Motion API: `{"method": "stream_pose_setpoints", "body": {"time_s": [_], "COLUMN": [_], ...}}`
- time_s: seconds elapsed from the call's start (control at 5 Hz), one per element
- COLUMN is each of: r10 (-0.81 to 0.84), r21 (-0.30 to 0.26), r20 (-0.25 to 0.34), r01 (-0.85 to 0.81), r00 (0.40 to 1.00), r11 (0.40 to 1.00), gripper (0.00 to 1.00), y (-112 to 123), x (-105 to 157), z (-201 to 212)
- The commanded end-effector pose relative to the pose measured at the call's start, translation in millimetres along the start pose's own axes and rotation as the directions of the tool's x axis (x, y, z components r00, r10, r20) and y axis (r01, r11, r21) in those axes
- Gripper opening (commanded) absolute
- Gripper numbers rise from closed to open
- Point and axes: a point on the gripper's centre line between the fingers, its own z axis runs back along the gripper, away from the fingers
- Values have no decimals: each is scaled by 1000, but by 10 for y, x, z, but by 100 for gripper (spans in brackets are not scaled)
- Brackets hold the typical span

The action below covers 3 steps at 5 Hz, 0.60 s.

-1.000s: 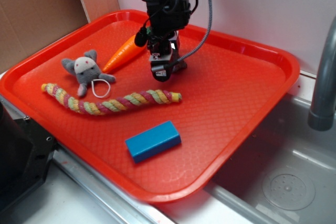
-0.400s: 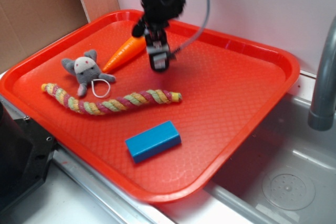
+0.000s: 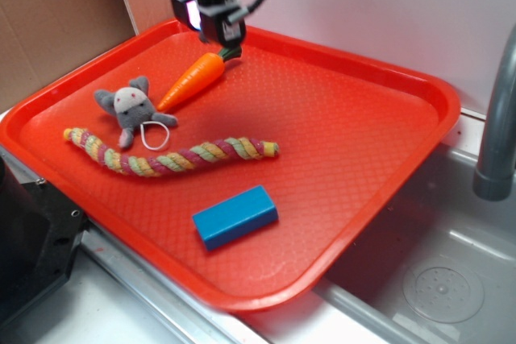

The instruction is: Grab the rock.

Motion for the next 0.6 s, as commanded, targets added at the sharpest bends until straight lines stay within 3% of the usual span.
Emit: {"method": "stream_pose_setpoints", "body": {"time_s": [0.0,0.4], "r10": [226,286], "r21": [-7,-6], "r20": [101,101], "r01": [-226,-287], "r00": [969,953], "r11": [974,958], "gripper": [0,0], "y": [-43,-45], "x": [-161,-132], "z": [584,544]}}
